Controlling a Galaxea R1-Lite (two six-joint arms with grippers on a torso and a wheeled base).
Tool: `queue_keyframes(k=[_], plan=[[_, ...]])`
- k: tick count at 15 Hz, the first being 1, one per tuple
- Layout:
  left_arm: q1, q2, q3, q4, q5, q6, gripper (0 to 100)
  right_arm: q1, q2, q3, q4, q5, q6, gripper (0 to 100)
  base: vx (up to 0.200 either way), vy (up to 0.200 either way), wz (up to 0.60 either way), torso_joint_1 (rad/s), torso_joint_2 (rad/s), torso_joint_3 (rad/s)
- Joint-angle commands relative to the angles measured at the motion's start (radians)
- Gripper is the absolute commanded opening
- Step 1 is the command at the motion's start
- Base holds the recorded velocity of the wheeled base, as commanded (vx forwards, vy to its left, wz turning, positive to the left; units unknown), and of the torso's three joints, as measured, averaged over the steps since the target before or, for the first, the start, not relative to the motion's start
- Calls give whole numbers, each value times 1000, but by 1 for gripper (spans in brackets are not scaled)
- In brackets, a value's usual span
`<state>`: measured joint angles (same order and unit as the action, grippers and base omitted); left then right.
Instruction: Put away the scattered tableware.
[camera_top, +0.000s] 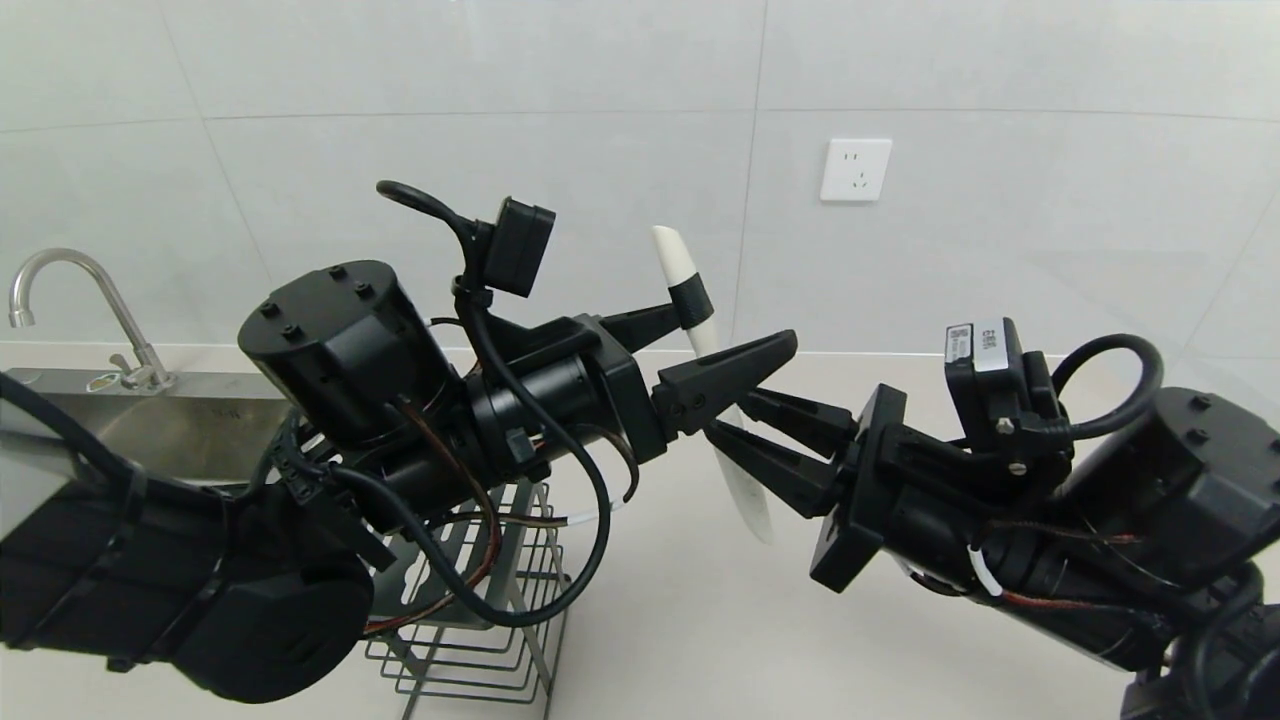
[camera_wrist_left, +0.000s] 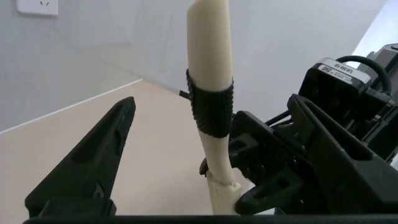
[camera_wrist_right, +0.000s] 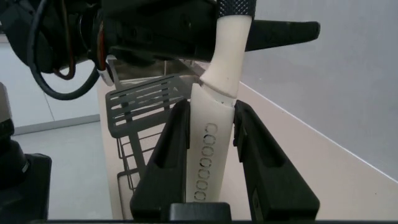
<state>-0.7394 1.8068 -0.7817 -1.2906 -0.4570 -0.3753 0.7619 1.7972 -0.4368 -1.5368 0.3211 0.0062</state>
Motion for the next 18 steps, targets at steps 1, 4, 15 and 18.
queue_keyframes(k=[1, 4, 15, 18], plan=[[0, 2, -5, 1, 0, -1, 100, -1, 10, -8, 0, 0, 0, 0, 0, 0, 0, 0, 0, 0], [2, 2, -36, 1, 0, -2, 100, -12, 17, -7, 0, -4, -3, 0, 0, 0, 0, 0, 0, 0], [3, 22, -67, 1, -2, -4, 0, -16, 14, -7, -2, -4, -3, 0, 0, 0, 0, 0, 0, 0], [2, 19, -64, -18, 0, -4, 0, -19, 14, 15, -2, -2, -12, 0, 0, 0, 0, 0, 0, 0]])
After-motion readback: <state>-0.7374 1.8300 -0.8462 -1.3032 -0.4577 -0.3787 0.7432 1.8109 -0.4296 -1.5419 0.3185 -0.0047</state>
